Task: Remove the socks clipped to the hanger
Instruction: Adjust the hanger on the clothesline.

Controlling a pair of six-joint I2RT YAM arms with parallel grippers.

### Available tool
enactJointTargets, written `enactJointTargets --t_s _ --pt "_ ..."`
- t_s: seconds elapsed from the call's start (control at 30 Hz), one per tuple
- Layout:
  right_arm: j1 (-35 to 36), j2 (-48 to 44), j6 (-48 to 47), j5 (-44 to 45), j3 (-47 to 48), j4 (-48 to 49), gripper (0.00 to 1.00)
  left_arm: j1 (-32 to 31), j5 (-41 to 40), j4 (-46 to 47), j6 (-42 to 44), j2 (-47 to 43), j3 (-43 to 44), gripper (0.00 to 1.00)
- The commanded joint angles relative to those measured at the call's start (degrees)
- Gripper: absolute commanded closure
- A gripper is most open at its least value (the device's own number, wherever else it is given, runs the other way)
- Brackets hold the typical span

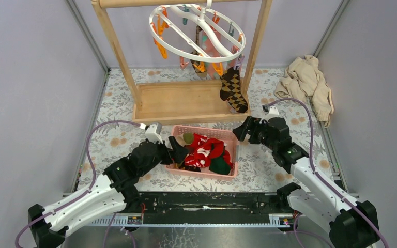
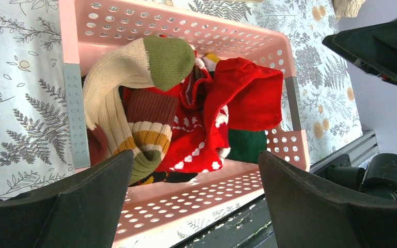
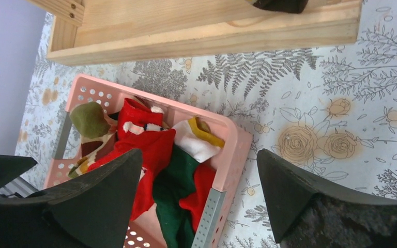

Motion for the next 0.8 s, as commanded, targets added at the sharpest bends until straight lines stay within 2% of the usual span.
enactJointTargets --t_s 0.0,0.17,0.4,0.77 --pt "-0.2 0.6 -1.8 -1.6 -0.1 3.7 0.11 0.1 0.9 2.2 -1.2 -0.3 0.4 0.01" --pt "-0.2 3.8 -2.3 -2.1 1.2 5.2 0.10 0.1 1.8 3.4 -1.1 0.6 0.1 0.01" --pt "-1.1 6.8 -2.1 -1.5 3.1 7.3 0.09 0.1 2.1 3.6 1.3 6.8 3.0 0.01" --pt "-9.6 13.6 0.3 -8.2 9.6 16.1 0.10 0.1 1.8 1.8 2.6 7.1 5.1 0.01"
